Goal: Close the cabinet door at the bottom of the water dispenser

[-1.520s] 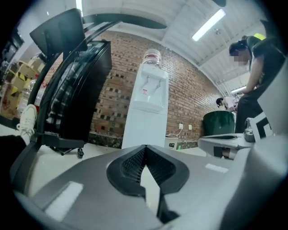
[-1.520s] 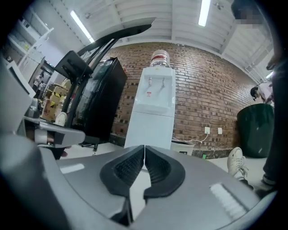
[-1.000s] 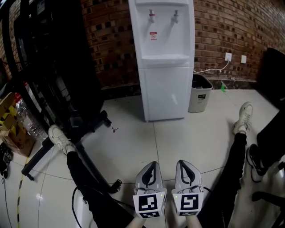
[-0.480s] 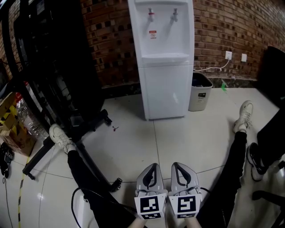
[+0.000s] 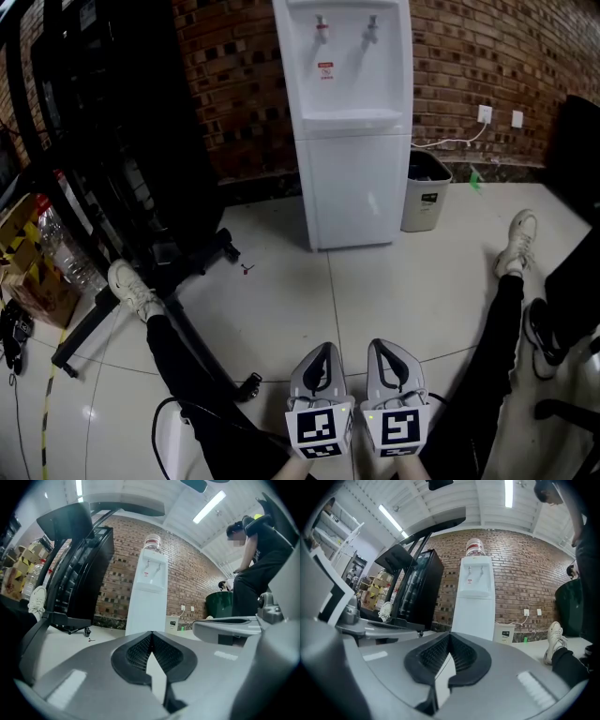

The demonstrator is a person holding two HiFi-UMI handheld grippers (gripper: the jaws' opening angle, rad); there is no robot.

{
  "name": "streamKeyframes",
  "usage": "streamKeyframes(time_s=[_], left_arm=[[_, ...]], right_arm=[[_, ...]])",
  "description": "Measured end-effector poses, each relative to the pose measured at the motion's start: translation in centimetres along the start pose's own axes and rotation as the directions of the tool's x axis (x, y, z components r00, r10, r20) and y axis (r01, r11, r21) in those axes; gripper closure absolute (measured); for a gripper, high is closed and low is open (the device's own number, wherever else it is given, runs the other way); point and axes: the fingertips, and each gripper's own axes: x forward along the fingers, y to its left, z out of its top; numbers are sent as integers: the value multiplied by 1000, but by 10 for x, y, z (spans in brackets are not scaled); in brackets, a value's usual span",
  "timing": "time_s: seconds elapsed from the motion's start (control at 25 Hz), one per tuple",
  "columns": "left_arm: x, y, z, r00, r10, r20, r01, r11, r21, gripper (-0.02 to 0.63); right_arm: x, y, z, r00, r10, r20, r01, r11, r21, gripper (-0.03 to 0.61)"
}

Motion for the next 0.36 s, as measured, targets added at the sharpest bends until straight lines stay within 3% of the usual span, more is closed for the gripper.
streamKeyframes(time_s=[0.36], left_arm=[[-3, -1, -4, 1000, 3, -6, -3, 1000, 2, 598]], right_arm=[[-2, 1, 1, 1000, 9, 2, -9, 1000, 1, 578]])
